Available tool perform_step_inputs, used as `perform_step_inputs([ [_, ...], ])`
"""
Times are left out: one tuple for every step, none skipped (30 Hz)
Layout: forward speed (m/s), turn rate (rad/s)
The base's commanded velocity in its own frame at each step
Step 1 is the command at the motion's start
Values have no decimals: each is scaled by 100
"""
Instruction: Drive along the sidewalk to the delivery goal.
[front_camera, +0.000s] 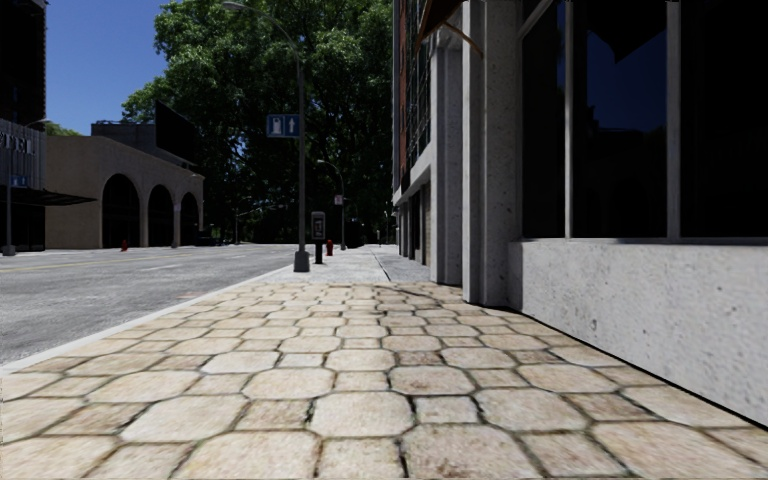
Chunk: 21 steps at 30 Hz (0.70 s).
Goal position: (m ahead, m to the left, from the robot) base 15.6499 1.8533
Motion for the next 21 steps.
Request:
perform_step_inputs([
  [200, 0],
  [200, 0],
  [200, 0],
  [200, 0],
  [200, 0],
  [200, 0],
  [200, 0],
  [200, 0],
  [200, 0],
  [200, 0],
  [200, 0],
  [200, 0],
  [200, 0],
  [200, 0],
  [200, 0],
  [200, 0],
  [200, 0],
  [200, 0],
  [200, 0],
  [200, 0],
  [200, 0],
])
